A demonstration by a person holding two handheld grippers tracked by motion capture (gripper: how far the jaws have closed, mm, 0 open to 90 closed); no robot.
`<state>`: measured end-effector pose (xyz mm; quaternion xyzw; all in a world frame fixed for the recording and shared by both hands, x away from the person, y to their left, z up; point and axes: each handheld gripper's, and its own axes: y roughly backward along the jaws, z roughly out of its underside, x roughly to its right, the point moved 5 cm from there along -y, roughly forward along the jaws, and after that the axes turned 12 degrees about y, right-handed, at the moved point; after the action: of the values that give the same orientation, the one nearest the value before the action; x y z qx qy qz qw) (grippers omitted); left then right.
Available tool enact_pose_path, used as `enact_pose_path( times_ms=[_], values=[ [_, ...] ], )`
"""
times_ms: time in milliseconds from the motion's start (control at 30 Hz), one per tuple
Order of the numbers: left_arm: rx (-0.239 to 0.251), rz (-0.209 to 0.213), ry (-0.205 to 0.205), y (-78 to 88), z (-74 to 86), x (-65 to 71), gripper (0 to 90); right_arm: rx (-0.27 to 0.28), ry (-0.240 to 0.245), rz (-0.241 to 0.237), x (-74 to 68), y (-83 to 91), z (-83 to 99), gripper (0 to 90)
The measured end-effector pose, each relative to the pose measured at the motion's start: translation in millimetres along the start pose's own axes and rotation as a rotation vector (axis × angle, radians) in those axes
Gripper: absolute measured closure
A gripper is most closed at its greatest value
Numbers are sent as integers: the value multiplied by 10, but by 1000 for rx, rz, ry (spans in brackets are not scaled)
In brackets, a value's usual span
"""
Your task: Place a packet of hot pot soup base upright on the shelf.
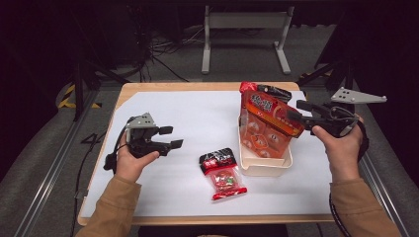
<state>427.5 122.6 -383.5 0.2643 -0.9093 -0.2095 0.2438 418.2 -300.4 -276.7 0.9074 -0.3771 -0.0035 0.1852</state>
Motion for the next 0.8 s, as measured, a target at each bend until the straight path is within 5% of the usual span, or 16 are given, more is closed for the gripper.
enact_pose_path(
  times_ms=[367,800],
  values=[
    [-142,7,9,-399,130,44,351,-48,32,39,91,190,-69,424],
    [-209,19,25,-684,216,97,352,-91,31,78,175,361,2,417]
  ],
)
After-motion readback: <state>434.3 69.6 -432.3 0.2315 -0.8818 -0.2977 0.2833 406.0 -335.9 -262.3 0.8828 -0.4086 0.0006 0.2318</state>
